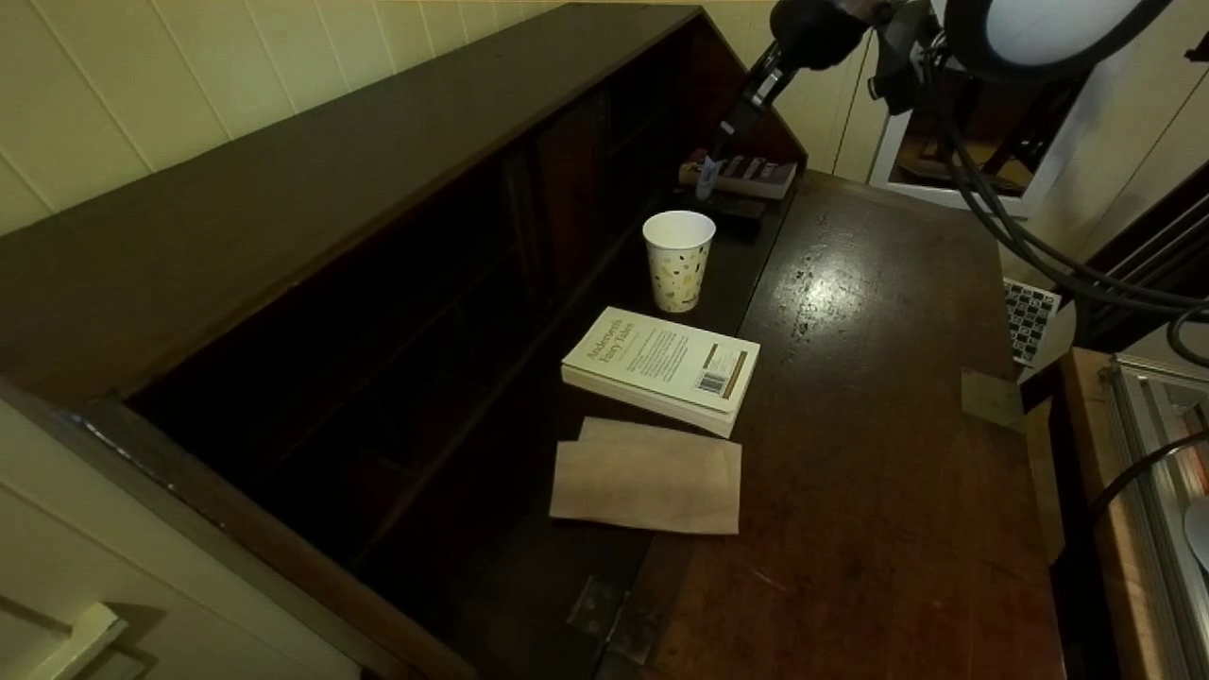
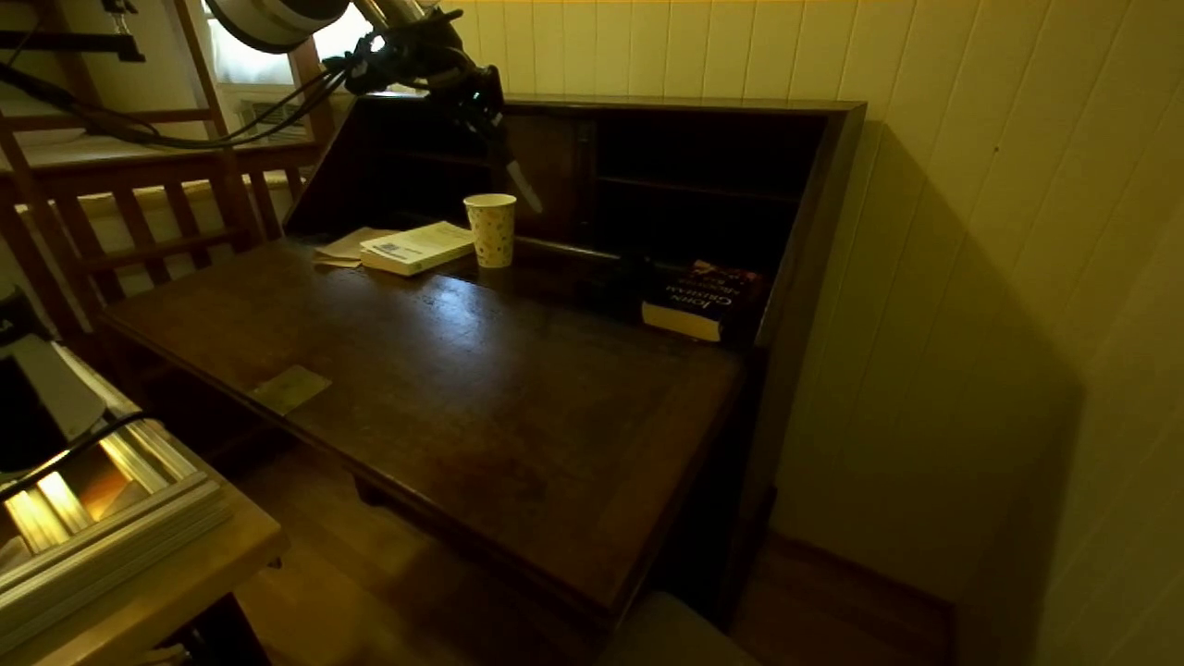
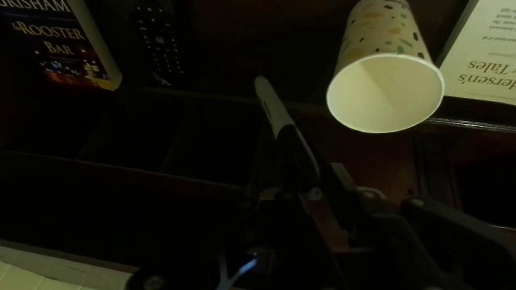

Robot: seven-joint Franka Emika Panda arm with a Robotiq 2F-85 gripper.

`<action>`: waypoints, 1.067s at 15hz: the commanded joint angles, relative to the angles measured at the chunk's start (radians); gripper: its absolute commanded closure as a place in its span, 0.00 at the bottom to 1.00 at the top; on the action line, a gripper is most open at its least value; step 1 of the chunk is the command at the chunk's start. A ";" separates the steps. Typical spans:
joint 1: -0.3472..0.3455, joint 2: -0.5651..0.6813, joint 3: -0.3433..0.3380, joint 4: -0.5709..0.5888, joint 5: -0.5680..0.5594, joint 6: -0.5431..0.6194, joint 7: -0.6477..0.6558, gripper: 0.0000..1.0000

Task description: Take the marker out of the coffee cup.

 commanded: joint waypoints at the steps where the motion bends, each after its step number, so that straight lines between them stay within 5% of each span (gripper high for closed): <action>1: 0.021 0.052 -0.017 0.015 0.056 0.073 -0.056 0.94; 6: 0.052 0.112 -0.037 0.018 0.073 0.190 -0.067 0.94; 7: -0.013 0.121 0.035 0.017 0.082 0.206 -0.072 0.94; 10: -0.025 0.154 0.064 0.019 0.084 0.251 -0.075 0.94; 16: -0.092 0.195 0.044 0.054 -0.067 0.285 0.006 0.94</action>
